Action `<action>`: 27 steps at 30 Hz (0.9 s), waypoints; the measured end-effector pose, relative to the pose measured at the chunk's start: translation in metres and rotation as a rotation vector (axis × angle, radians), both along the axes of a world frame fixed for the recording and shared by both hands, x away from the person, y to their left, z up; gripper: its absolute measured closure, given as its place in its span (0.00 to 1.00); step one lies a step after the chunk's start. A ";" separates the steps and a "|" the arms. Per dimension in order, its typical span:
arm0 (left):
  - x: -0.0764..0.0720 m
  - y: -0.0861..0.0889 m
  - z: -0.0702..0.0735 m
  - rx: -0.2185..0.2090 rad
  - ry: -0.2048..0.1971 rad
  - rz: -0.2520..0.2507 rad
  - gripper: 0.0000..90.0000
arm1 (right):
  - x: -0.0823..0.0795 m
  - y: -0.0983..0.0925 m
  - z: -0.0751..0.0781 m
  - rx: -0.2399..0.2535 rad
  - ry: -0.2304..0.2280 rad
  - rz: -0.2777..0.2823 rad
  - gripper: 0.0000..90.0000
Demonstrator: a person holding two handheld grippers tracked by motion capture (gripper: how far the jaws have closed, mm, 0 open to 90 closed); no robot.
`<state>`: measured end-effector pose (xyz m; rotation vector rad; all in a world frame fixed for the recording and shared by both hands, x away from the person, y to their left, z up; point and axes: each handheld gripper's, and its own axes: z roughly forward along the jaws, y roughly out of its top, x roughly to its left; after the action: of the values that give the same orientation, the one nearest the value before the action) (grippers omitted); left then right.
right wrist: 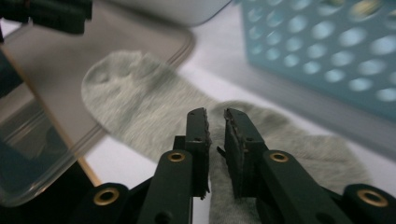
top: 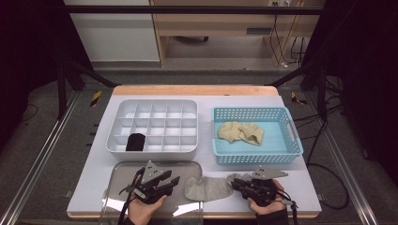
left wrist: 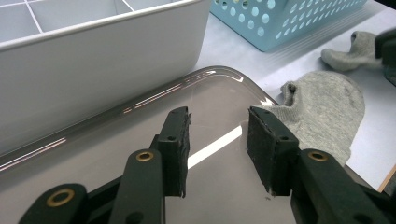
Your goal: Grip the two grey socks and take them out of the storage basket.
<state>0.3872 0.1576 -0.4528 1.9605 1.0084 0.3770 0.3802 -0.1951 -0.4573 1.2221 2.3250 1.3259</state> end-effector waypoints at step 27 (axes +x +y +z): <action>0.000 0.001 0.002 -0.002 -0.001 -0.004 0.64 | 0.011 0.020 -0.017 -0.088 0.045 -0.018 0.77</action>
<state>0.3868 0.1583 -0.4510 1.9599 1.0042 0.3749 0.3911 -0.1750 -0.4742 1.2547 2.3704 1.1886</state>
